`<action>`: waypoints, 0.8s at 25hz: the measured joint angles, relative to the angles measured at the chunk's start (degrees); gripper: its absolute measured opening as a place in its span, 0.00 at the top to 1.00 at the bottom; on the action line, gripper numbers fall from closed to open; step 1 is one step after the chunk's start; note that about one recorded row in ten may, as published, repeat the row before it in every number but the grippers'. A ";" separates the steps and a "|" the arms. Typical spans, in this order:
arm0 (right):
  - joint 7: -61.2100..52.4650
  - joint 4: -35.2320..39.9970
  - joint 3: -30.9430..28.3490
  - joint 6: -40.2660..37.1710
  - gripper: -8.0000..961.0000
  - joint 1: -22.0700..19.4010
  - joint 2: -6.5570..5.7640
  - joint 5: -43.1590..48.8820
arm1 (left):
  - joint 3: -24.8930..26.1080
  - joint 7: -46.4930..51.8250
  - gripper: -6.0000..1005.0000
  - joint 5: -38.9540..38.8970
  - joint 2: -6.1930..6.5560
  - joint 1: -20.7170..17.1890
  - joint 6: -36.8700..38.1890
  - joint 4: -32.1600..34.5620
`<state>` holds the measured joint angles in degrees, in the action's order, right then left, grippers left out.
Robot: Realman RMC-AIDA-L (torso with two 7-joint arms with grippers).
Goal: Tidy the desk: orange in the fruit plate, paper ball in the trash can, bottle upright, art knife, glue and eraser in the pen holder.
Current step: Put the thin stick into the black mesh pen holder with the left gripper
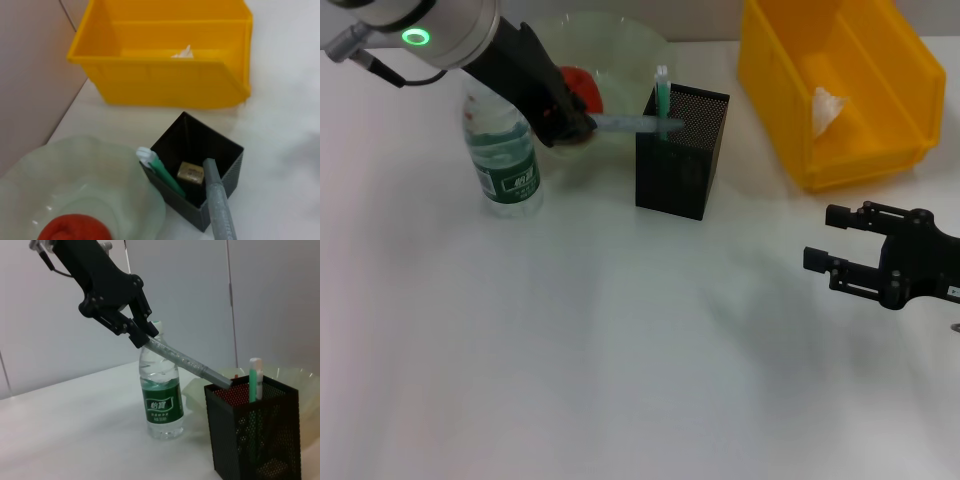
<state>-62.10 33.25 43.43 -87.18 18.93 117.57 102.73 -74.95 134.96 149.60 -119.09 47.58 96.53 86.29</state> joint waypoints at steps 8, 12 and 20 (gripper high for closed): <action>0.73 0.06 -0.34 0.00 0.29 -0.13 0.12 0.00 | -2.26 2.52 0.80 4.14 -0.09 5.94 2.45 -2.53; 1.09 0.06 -0.38 0.00 0.29 -0.13 0.12 0.00 | -3.60 2.98 0.80 5.16 -0.09 9.03 2.07 -5.79; 1.40 0.06 -0.54 -0.37 0.29 0.11 0.46 0.00 | -6.25 3.34 0.80 7.02 -0.09 13.28 -1.58 -13.67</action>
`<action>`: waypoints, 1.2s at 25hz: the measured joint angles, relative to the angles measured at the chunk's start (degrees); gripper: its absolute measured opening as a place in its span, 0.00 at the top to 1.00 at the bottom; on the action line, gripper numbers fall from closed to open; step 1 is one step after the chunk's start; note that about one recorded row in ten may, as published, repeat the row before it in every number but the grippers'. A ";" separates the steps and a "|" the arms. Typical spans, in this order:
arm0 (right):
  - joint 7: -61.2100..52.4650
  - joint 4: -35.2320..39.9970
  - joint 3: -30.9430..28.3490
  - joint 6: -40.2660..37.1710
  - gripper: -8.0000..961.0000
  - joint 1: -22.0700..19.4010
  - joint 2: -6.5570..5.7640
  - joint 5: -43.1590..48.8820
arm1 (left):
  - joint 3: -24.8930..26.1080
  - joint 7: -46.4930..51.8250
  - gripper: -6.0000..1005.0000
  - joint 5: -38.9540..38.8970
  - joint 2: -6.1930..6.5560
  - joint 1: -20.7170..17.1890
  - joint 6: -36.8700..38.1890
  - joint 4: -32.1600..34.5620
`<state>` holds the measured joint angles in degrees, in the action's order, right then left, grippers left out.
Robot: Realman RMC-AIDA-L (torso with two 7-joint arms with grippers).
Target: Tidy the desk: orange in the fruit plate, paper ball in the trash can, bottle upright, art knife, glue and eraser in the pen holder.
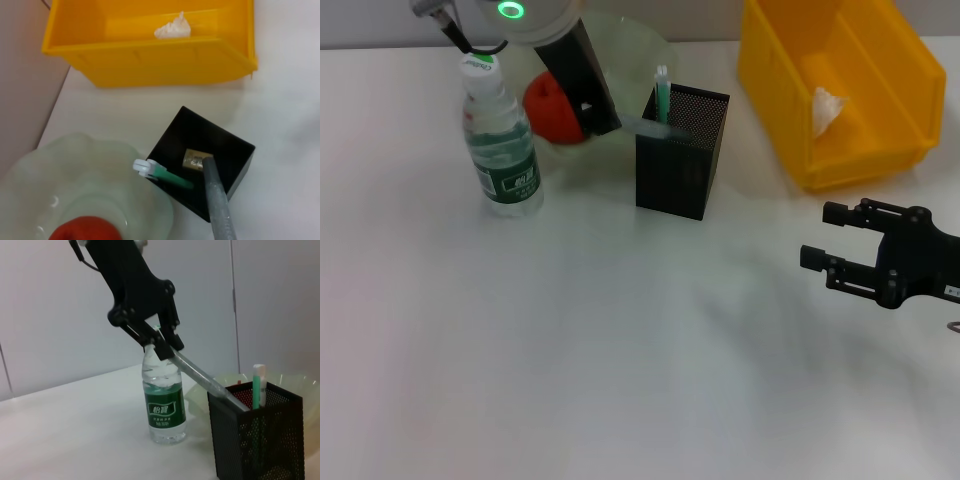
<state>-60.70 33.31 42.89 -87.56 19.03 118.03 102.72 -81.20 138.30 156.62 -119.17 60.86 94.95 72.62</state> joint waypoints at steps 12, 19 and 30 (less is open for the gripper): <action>0.06 -0.05 0.00 -0.16 0.29 1.01 0.10 0.02 | -0.27 0.00 0.79 0.31 0.00 0.86 -3.46 -3.04; 0.06 -0.39 0.00 0.10 0.28 1.63 0.10 0.02 | -0.50 0.04 0.79 0.19 0.00 0.98 -4.09 -3.07; -2.04 -0.20 -1.23 -0.18 0.28 2.00 0.08 0.01 | 10.42 -10.47 0.33 -25.37 0.53 -13.67 -5.91 5.22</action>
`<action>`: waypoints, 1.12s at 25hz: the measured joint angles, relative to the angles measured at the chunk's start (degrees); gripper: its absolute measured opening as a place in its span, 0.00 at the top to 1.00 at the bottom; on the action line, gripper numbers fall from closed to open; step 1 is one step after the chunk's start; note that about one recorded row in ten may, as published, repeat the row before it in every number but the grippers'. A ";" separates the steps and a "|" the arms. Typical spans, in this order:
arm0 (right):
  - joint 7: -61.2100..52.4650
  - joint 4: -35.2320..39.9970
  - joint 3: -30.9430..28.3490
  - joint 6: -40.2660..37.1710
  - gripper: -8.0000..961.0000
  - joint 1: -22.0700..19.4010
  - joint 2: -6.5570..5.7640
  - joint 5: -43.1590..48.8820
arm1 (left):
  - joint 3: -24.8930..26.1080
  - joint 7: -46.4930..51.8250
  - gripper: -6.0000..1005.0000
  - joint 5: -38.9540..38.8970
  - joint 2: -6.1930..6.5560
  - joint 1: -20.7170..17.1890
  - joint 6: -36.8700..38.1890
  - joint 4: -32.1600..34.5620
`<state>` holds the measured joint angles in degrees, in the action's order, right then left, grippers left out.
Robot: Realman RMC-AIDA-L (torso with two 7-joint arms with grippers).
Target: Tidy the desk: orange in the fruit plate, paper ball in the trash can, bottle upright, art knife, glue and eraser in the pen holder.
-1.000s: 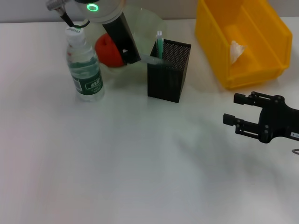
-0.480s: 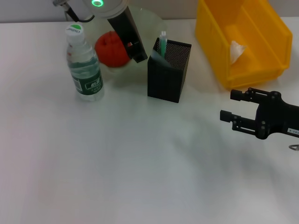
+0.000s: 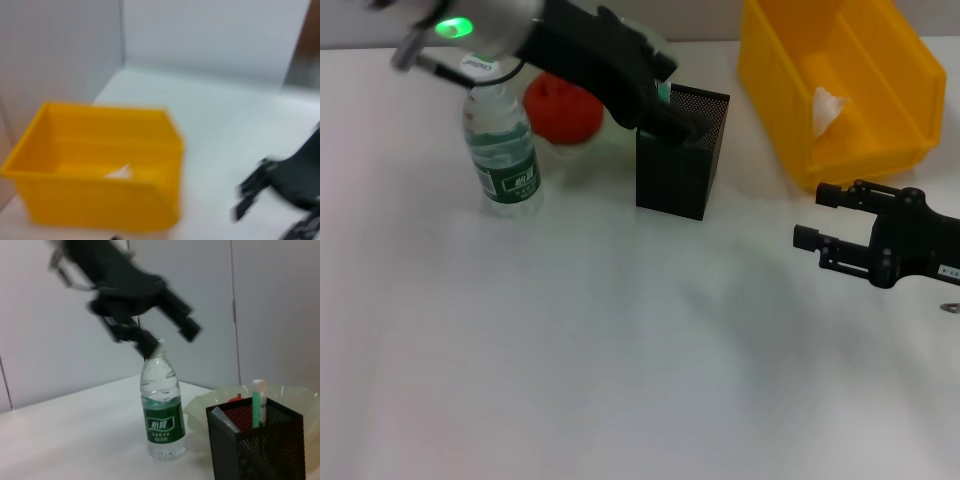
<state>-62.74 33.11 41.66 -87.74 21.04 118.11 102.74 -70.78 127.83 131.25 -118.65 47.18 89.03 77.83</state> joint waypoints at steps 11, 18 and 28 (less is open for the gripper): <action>-7.36 3.57 0.33 -0.99 0.20 -0.44 0.75 0.32 | 9.24 -29.72 0.22 -30.45 0.49 -21.22 0.78 -17.81; -3.17 2.64 2.10 -9.48 0.13 0.17 0.43 2.97 | 17.59 -61.95 0.22 -34.87 0.52 -25.01 4.12 -45.27; 2.92 -1.39 2.55 -8.91 0.13 2.99 0.84 9.43 | 17.92 -76.24 0.22 -34.56 1.94 -29.09 7.32 -53.12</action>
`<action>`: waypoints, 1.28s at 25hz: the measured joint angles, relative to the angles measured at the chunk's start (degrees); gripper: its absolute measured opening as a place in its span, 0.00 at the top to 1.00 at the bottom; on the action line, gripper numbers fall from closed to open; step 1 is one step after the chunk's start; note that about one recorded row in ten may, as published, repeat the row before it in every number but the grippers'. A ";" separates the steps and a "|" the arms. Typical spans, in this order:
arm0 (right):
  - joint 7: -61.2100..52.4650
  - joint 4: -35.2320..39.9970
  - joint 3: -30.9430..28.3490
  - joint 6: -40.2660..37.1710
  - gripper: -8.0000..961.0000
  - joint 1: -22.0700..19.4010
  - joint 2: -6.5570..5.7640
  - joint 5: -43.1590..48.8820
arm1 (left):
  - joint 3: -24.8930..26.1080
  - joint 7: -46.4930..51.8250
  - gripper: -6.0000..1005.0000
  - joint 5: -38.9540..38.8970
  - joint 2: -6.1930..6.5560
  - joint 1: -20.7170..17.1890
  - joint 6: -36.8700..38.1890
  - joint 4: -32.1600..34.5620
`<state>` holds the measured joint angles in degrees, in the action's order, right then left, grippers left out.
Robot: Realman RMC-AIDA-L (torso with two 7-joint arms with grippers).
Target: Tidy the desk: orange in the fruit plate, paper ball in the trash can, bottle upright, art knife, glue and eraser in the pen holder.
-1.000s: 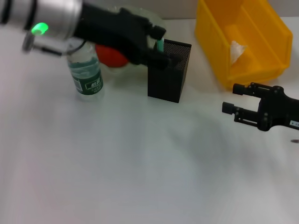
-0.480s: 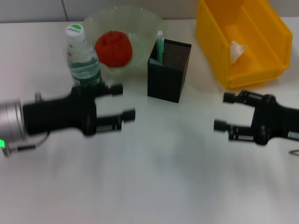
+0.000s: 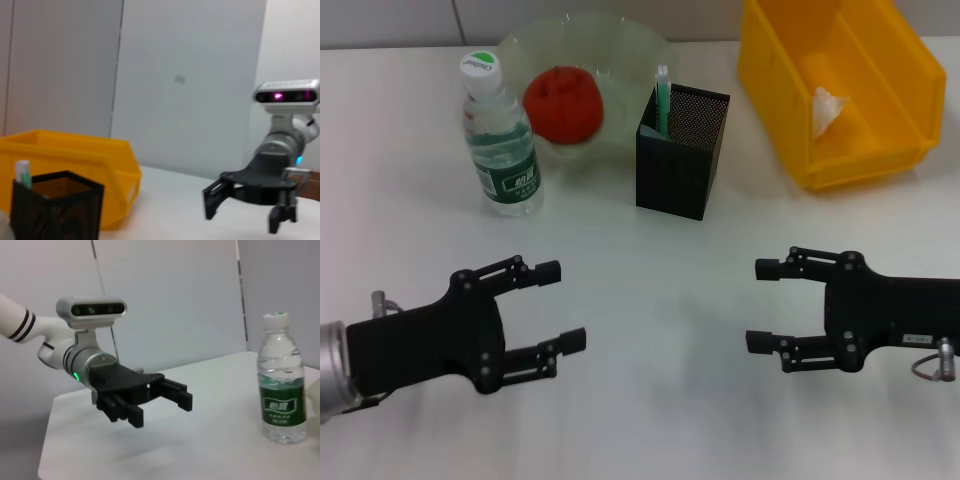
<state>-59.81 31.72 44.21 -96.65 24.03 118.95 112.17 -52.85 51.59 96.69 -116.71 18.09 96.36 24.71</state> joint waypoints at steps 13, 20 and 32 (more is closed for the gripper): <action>1.39 -1.49 0.00 1.22 0.13 1.30 -0.05 0.07 | -0.18 -0.31 0.22 2.44 0.89 0.24 3.44 -0.16; 1.42 -1.83 0.00 1.30 0.13 1.65 -0.03 0.07 | -0.23 -0.35 0.22 2.91 1.05 0.04 3.53 -0.19; 2.02 -2.36 -0.01 1.33 0.13 1.82 0.06 0.01 | -0.27 -0.40 0.22 2.98 1.31 -0.26 3.95 -0.19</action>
<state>-57.79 29.36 44.20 -95.32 25.85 119.00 112.18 -53.12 51.19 99.67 -115.40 17.84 100.31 24.52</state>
